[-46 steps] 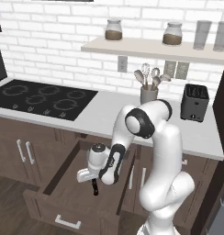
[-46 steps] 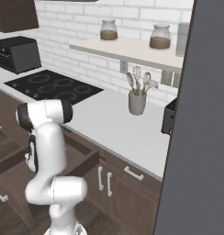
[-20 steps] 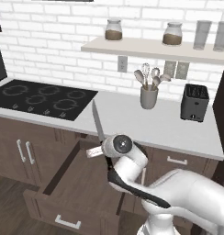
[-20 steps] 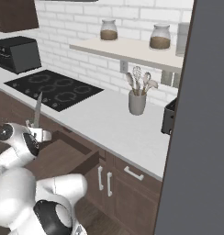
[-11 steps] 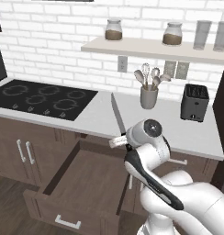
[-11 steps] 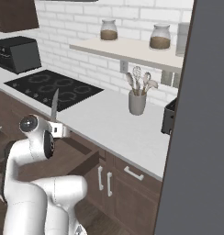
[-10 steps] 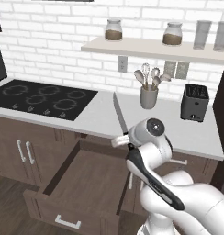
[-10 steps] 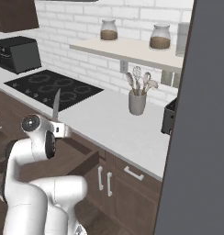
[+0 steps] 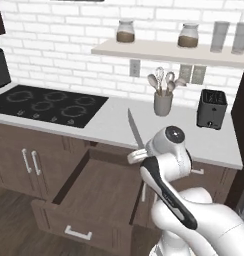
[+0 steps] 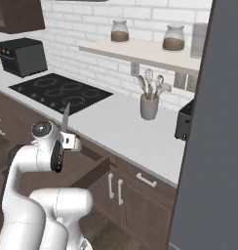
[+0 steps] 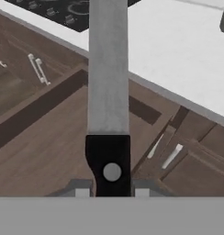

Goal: Pick up the knife from the drawer and place it on the cutting board. Then place the meat from the plate to the cutting board.

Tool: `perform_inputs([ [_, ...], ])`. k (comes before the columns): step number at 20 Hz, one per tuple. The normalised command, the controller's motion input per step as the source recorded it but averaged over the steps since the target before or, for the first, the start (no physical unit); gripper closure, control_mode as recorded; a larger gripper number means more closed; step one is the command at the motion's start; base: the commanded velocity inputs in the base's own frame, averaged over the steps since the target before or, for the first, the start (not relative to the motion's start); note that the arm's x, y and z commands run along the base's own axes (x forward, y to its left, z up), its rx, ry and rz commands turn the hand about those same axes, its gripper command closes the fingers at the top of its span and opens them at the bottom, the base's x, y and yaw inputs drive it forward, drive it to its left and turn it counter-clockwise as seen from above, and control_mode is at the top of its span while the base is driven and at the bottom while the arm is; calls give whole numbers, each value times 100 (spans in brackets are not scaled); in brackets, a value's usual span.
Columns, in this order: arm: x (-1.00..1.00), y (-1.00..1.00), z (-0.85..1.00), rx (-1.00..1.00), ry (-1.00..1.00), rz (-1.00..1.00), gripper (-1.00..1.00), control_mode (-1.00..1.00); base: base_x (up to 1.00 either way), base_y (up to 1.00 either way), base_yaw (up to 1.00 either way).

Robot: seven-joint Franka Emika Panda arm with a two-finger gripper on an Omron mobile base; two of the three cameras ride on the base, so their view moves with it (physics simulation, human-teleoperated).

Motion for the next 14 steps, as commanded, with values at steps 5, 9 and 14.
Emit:
perform_inputs([
  [5,0,0,0,0,0,0,100,100,-99,70,15],
  [9,0,0,0,0,0,0,100,100,-62,100,21],
  [14,0,0,0,0,0,0,100,100,3,100,31],
])
